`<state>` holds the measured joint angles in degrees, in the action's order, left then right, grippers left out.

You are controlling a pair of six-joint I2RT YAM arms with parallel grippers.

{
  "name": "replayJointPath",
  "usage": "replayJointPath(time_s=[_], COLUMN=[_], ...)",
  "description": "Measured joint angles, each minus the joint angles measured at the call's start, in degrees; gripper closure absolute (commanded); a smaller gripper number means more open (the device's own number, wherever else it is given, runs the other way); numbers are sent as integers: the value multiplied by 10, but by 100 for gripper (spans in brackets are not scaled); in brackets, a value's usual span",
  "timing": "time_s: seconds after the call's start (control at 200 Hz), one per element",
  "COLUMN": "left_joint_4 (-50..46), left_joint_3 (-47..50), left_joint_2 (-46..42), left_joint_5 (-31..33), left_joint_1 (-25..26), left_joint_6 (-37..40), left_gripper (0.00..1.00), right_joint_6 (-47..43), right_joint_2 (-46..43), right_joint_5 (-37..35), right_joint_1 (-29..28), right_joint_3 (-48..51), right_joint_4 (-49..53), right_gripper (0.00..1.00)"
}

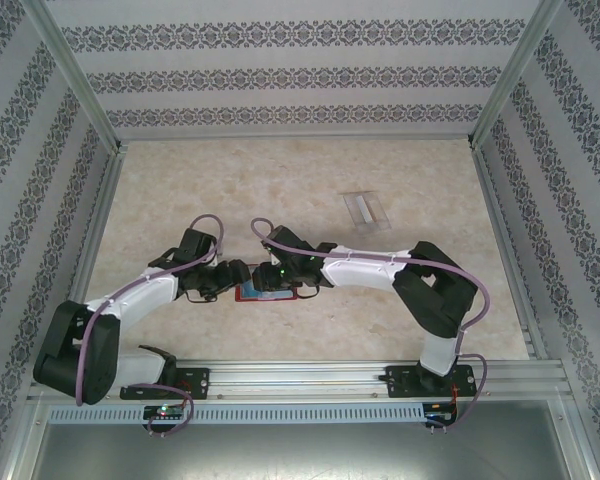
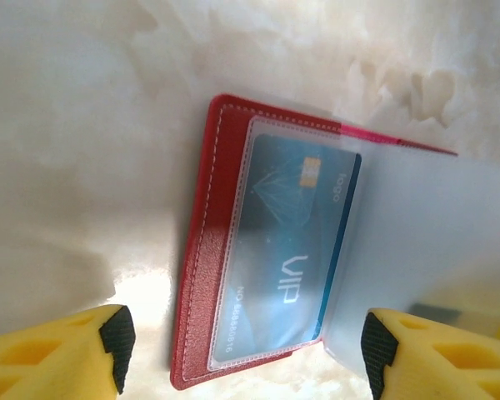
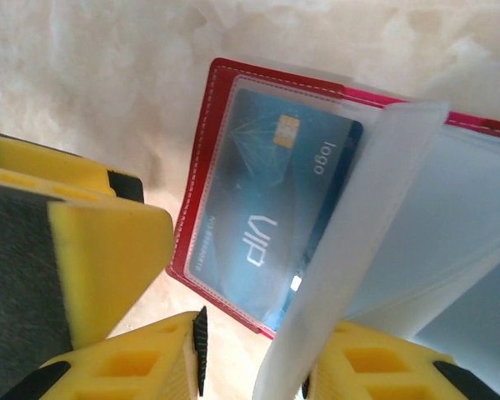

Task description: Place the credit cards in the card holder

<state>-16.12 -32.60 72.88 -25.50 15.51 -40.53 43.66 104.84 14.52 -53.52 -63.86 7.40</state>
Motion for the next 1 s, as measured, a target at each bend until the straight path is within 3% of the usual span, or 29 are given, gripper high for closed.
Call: replayJointPath(time_s=[0.235,0.595,0.999], left_joint_4=[-2,-6,-5], left_joint_3=[1,5,14], left_joint_2=[-35,-38,-15], left_joint_5=[-7,-16,-35], left_joint_1=[-43,-70,-70], left_joint_6=[2,6,22], left_gripper=[23,22,33], right_joint_6=[-17,-21,-31], right_joint_2=[10,52,52], right_joint_5=[23,47,14], right_joint_1=[-4,-11,-10], right_joint_3=[-25,-65,-43], right_joint_4=[-1,5,35], right_gripper=[63,63,64])
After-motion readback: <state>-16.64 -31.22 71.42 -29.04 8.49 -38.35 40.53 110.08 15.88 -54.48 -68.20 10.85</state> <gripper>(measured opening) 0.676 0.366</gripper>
